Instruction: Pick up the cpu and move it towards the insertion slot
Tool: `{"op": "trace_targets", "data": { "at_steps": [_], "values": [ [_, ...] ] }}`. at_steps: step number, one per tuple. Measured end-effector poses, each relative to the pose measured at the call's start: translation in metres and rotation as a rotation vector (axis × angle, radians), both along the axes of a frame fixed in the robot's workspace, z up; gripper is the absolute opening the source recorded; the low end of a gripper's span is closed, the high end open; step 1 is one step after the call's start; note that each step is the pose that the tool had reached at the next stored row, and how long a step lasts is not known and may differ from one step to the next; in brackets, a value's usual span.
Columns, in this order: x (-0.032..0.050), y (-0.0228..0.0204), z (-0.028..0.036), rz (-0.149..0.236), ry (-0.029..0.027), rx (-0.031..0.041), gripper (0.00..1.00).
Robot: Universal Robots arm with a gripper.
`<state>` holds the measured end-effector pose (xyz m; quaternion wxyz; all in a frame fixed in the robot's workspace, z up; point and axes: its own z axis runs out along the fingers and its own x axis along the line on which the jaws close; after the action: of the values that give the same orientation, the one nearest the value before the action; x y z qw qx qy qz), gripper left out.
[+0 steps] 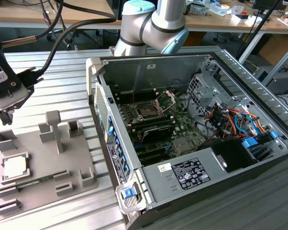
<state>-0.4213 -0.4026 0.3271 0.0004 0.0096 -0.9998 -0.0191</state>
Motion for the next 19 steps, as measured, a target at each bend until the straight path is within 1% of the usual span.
{"op": "trace_targets", "data": {
  "at_steps": [19],
  "values": [
    [-0.0011,0.0,-0.0041,0.0,0.0001,0.0,0.11]
  ]
}}
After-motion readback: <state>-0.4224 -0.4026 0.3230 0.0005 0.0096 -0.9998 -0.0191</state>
